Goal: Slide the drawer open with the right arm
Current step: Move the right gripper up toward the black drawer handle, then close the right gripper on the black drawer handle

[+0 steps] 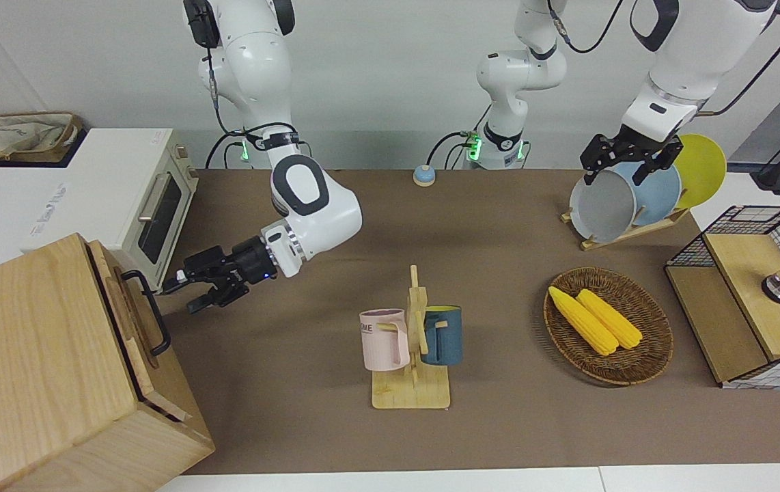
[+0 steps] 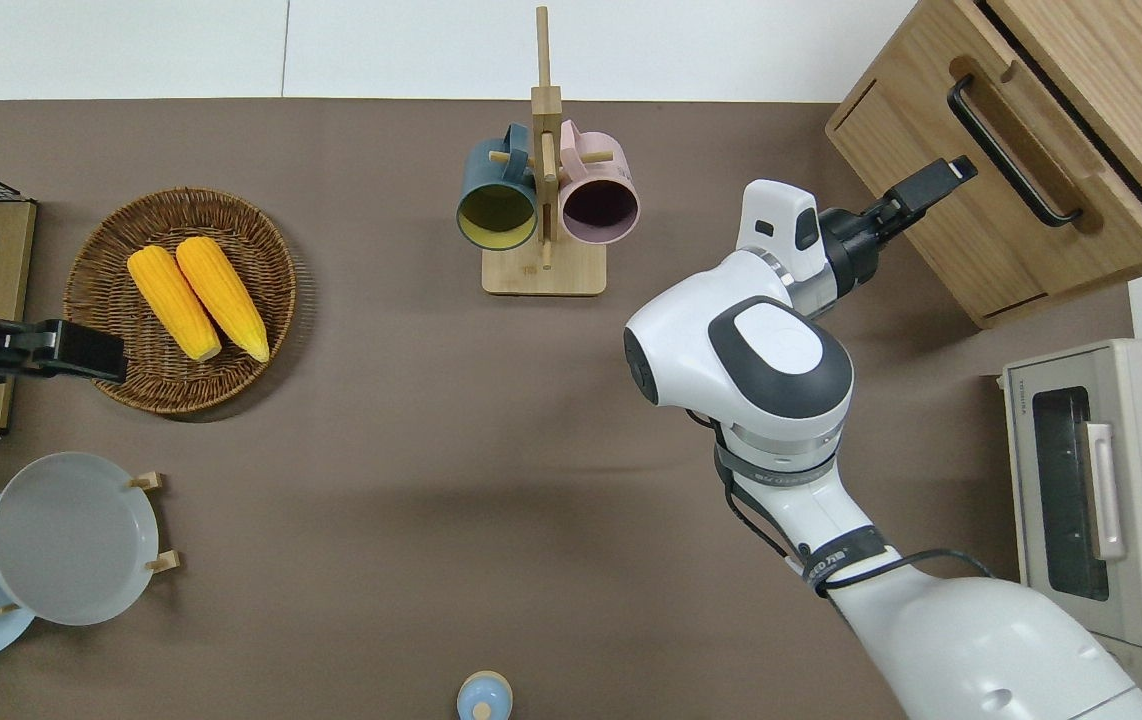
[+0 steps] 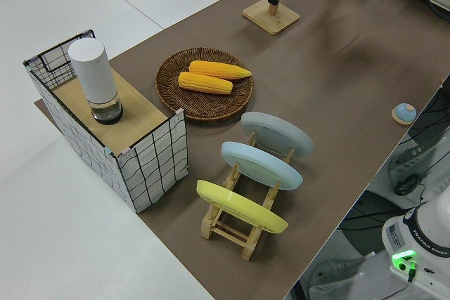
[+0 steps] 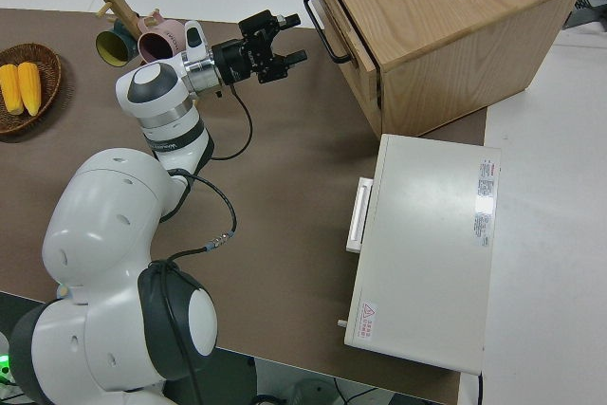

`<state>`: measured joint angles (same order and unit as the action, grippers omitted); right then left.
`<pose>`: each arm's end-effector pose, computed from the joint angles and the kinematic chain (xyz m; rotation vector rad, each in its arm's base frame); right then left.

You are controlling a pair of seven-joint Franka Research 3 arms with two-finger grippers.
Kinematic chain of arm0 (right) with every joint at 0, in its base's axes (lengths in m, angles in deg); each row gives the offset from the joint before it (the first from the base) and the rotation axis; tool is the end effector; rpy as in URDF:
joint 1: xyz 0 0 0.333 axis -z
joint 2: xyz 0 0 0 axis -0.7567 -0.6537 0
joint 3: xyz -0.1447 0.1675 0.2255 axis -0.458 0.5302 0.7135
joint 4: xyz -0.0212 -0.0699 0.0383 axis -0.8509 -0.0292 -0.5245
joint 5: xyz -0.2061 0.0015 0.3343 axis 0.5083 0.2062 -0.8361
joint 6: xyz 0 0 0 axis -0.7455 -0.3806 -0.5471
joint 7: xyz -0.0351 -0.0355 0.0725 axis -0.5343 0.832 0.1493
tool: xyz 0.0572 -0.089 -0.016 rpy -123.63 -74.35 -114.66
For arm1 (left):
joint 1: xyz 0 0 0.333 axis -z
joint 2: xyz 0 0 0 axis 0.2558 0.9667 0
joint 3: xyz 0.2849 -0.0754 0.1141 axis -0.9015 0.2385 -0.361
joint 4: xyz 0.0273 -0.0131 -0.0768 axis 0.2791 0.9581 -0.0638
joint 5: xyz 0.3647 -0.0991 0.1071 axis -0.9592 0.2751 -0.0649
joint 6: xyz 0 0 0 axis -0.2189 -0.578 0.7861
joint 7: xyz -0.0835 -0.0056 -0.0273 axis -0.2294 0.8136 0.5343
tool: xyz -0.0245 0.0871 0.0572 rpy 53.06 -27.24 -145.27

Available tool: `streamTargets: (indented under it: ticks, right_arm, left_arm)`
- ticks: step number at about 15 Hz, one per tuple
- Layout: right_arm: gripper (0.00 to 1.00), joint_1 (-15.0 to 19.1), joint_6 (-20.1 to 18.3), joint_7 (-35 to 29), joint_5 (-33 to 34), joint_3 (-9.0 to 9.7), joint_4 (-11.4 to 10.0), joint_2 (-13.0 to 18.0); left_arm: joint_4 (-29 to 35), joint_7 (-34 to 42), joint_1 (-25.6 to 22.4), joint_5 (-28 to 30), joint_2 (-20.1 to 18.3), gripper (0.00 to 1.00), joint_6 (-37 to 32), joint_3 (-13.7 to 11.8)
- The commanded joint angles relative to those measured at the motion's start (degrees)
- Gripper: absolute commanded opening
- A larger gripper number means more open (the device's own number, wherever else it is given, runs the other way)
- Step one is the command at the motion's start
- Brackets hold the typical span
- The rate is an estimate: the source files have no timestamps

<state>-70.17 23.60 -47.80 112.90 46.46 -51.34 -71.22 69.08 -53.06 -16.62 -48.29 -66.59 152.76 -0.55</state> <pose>0.6679 0.1394 0.3919 1.5672 0.4750 0.3279 0.5613 -0.0149 0.6262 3.1375 -0.0783 -0.0519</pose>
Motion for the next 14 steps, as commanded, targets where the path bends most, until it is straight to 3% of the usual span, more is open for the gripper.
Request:
streamTargets:
  ticks: [1, 8, 12, 14]
  right_arm:
    - [0.983, 2.53, 1.96, -1.50, 3.02, 0.70, -0.08, -0.23]
    - [0.967, 4.39, 4.06, -1.15, 3.55, 0.69, 1.15, -0.24]
    - [0.745, 5.44, 5.21, -0.62, 3.64, 0.61, 1.15, -0.24]
    - [0.503, 5.35, 5.12, -0.36, 3.64, 0.70, 1.15, -0.24]
  left_arm:
    - [-1.40, 0.56, -0.31, -0.98, 0.65, 0.99, -1.13, 0.40]
    - [-1.49, 0.56, -0.31, -0.98, 0.65, 0.99, -1.13, 0.40]
    - [-1.49, 0.56, -0.31, -0.98, 0.65, 0.99, -1.13, 0.40]
    - [-1.40, 0.56, -0.31, -0.98, 0.65, 0.99, -1.13, 0.40]
